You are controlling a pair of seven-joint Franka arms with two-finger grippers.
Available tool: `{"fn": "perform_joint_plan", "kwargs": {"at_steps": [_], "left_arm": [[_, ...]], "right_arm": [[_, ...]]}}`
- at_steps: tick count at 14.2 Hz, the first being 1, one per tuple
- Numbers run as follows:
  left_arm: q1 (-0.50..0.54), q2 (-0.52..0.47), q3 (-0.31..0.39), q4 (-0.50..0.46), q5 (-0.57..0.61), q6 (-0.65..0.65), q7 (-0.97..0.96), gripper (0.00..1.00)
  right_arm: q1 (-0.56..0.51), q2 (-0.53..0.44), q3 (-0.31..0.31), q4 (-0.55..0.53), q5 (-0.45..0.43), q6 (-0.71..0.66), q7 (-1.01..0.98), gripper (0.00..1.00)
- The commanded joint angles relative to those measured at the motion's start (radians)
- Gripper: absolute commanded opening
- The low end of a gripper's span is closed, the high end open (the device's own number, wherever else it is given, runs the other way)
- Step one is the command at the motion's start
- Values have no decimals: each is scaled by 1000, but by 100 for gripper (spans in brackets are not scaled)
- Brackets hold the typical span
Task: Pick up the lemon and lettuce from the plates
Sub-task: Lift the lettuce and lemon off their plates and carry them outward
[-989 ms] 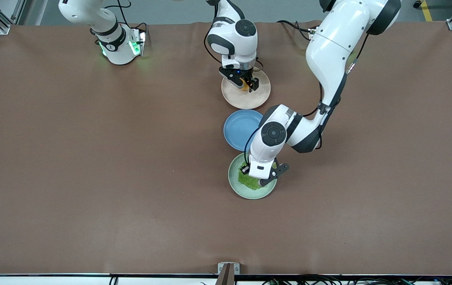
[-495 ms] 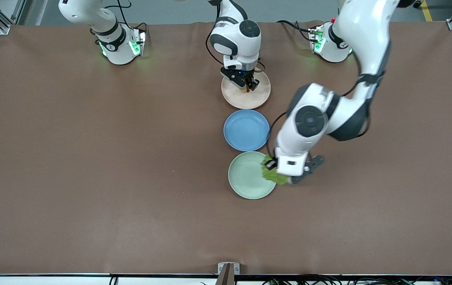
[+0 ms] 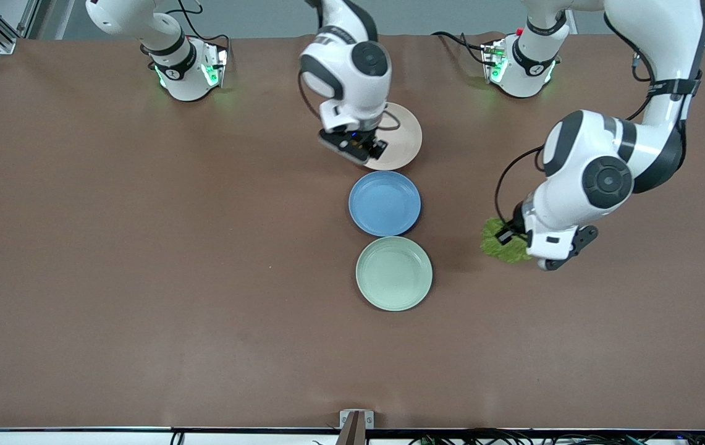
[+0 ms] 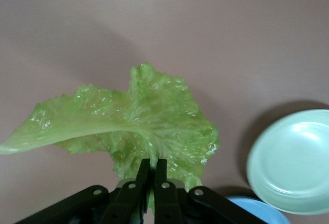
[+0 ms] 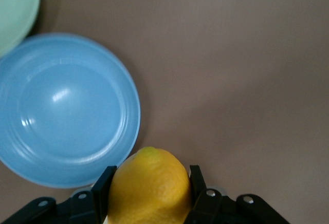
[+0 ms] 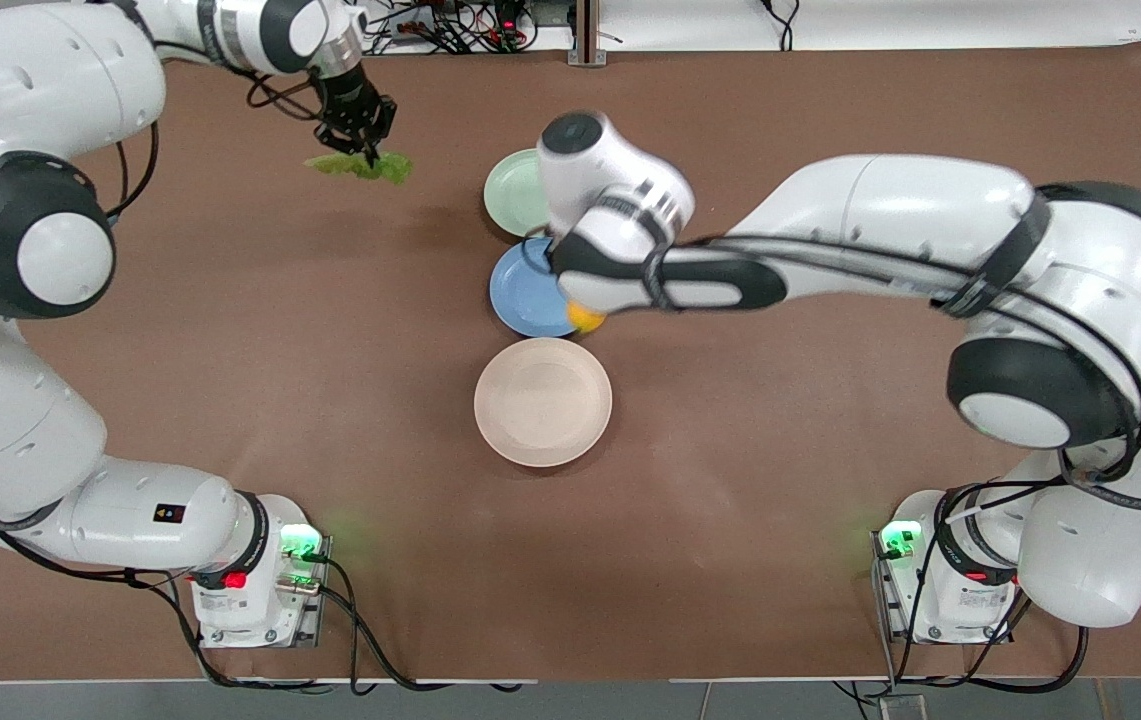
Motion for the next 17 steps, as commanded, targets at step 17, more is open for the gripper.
{"fn": "perform_joint_plan", "kwargs": {"at_steps": [17], "left_arm": [[110, -50, -12, -502, -9, 541, 184, 1]], "right_arm": [[-835, -129, 24, -428, 3, 344, -1242, 0]]}}
